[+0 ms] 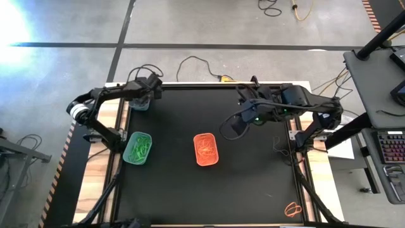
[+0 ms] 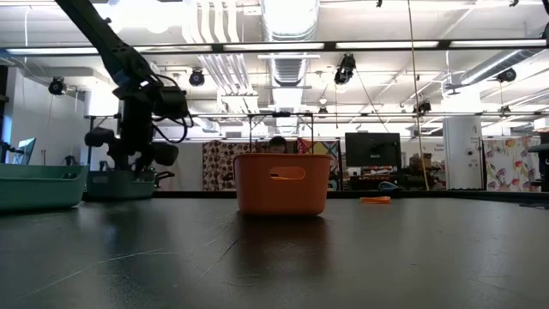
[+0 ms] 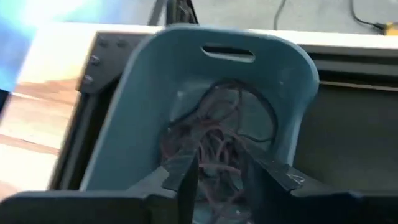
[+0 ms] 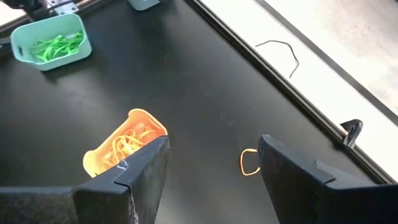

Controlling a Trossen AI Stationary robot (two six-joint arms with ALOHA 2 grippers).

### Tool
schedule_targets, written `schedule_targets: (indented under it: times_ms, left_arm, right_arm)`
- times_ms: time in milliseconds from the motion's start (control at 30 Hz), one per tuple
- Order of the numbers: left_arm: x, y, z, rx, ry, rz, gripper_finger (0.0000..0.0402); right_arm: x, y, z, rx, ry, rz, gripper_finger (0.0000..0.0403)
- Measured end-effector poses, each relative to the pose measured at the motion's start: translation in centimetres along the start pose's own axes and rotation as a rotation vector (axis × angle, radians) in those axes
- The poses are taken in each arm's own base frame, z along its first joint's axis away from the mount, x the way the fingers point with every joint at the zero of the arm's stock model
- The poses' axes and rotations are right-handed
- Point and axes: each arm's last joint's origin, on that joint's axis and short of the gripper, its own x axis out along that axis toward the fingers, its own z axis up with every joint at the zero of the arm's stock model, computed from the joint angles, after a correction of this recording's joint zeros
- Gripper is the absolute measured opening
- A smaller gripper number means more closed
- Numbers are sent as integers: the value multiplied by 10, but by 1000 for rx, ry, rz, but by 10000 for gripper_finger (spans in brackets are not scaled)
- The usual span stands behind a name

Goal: Sort rubber bands into baskets
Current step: Move the orange rubber band

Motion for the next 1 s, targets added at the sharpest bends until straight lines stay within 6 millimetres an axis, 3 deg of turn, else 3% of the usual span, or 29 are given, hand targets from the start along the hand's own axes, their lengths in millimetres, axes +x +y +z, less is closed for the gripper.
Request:
schedule_targets:
  times_ms: [200, 433, 733, 833, 1000]
  left_arm:
    - [-14, 4, 6, 41, 40, -110, 118]
    - [-57, 13, 10, 97, -4, -298, 118]
    - [-123, 15, -9, 171, -137, -564, 117]
    - [-144, 8, -22, 206, -167, -672, 117]
    - [-177, -8, -54, 253, -166, -861, 116]
  right_arm:
    - [-6, 1, -3, -34, -8, 14, 233]
    - [0, 7, -11, -196, 22, 8, 233]
    - [46, 6, -28, -465, 149, -145, 233]
    - [66, 0, -33, -481, 174, -253, 233]
    - [104, -4, -52, -556, 307, -272, 233]
